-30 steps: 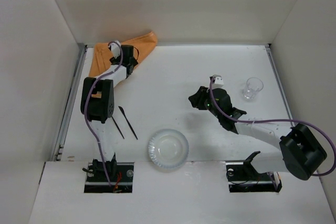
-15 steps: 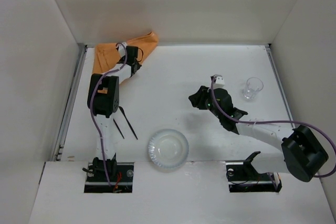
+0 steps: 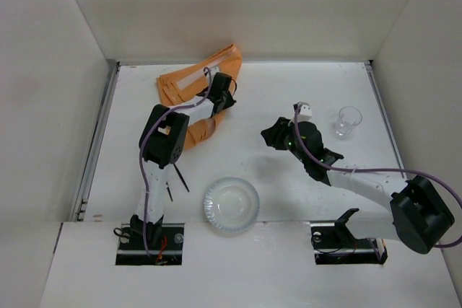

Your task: Set the dinner table for one person

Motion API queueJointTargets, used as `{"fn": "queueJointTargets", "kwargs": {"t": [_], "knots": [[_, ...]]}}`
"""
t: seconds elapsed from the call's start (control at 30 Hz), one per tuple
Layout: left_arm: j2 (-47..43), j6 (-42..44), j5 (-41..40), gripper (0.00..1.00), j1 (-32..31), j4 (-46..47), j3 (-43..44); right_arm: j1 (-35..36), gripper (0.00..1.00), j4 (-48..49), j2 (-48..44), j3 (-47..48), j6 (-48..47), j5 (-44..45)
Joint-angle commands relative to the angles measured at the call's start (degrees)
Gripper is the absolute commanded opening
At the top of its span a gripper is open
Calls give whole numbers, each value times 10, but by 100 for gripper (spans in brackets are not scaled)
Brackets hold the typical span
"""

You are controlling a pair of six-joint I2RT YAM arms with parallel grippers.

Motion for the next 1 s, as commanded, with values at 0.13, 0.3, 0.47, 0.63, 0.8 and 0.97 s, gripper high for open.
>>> {"fn": "queueJointTargets", "kwargs": {"t": [0.13, 0.3, 0.47, 0.63, 0.8, 0.97], "knots": [[-7, -14, 54, 6, -43, 22, 8, -6, 44, 34, -22, -6, 6, -4], [-25, -3, 55, 6, -58, 25, -31, -9, 45, 34, -29, -8, 6, -4], [-47, 8, 85, 7, -95, 33, -46, -7, 45, 34, -33, -9, 6, -1], [-78, 19, 81, 8, -99, 28, -52, -12, 45, 36, -32, -12, 6, 3], [-159, 21, 40, 31, -73, 29, -99, -13, 45, 36, -30, -13, 7, 3], [-219, -12, 24, 43, -7, 72, -164, -12, 44, 36, -21, -10, 8, 2]]}}
